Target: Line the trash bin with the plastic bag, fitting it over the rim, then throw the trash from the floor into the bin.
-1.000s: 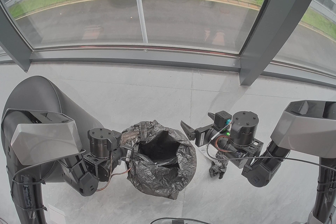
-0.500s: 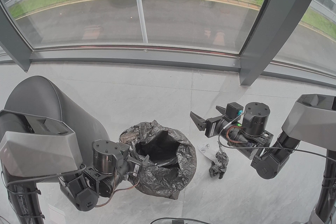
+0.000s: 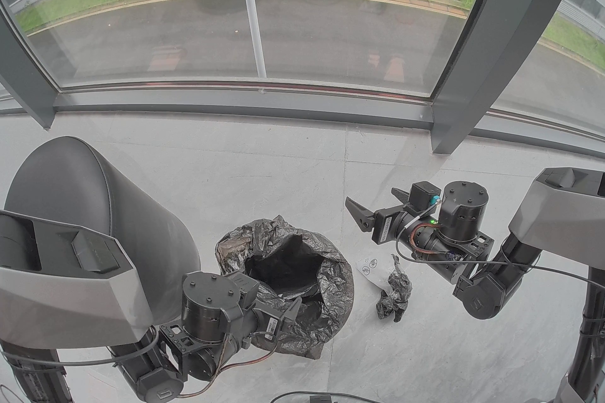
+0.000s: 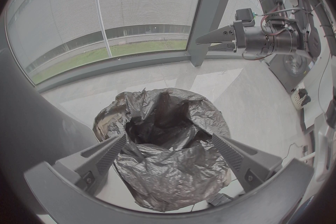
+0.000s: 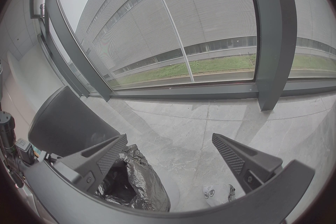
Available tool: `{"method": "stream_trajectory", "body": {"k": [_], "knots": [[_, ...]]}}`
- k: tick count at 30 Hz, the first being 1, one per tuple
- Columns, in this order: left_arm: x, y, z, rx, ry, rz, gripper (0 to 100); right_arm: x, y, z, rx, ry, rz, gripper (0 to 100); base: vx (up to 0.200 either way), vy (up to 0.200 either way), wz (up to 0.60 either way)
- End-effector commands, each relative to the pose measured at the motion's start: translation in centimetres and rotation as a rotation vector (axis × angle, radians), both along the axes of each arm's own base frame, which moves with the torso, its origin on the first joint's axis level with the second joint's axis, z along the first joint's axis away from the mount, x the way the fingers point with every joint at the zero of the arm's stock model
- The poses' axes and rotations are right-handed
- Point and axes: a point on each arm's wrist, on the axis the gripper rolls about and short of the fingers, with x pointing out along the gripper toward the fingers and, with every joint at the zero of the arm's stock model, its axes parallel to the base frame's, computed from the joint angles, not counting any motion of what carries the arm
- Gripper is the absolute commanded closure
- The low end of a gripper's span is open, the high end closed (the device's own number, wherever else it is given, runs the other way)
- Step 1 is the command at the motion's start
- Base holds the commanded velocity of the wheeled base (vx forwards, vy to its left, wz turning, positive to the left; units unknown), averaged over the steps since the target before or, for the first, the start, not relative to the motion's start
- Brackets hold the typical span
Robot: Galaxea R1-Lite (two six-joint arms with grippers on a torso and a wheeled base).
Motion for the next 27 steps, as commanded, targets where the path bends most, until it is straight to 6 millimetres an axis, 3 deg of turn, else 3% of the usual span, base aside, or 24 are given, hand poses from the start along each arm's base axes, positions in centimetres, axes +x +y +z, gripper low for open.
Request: {"method": "stream_trajectory", "body": {"k": [1,4,5,9,27], "knots": [[-1.2,-0.6,-0.1,-0.032,0.035,-0.027,0,0.0,0.0,-0.2,-0.003,0.003,-0.001,0,0.0,0.0,0.0],[-2.1,-0.9,-0.9,-0.044,0.096,-0.047,0,0.0,0.0,-0.2,-0.003,0.003,-0.001,0,0.0,0.0,0.0],[-2.5,-0.9,-2.2,-0.038,0.162,-0.059,0,0.0,0.0,-0.2,-0.004,0.005,-0.001,0,0.0,0.0,0.0],[-2.3,-1.3,-3.6,-0.098,0.25,-0.058,0,0.1,0.1,-0.5,-0.007,0.01,-0.001,0,0.0,0.0,0.0],[-0.7,-1.4,-5.6,-0.095,0.308,-0.035,0,0.2,0.1,-0.9,-0.012,0.016,-0.001,0,0.0,0.0,0.0]]}}
